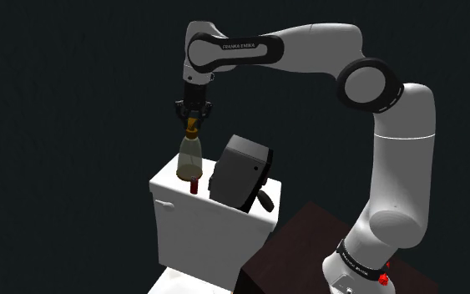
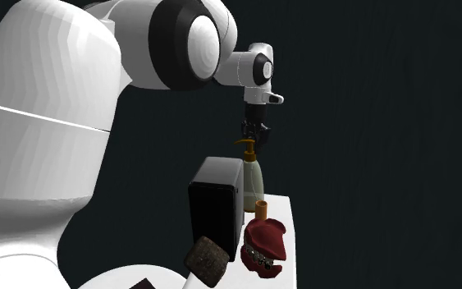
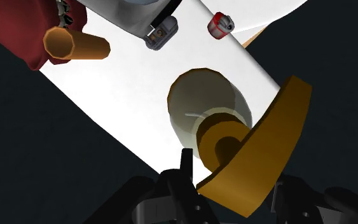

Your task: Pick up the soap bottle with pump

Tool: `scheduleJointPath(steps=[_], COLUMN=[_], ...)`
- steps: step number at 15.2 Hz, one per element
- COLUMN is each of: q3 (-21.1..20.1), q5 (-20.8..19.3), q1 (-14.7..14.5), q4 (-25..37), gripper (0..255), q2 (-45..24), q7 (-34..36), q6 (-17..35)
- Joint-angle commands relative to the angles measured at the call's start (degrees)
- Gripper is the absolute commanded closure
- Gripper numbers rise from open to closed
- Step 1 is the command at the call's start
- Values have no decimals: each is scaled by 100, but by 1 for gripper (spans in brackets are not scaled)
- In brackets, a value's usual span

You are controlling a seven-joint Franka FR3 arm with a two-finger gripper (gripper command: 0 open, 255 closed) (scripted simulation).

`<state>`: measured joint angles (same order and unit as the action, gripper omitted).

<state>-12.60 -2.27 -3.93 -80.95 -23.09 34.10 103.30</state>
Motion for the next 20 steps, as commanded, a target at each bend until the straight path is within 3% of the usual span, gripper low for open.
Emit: scheduleJointPath(steps=[1, 7, 20], q3=[1, -1, -14], q5=[0, -2, -20], q1=[1, -5, -69], q4=[-14, -12, 1141], gripper=[255, 255, 255], q2=[-13, -17, -114], q7=[-4, 4, 31], q6=[-1, 2, -1053])
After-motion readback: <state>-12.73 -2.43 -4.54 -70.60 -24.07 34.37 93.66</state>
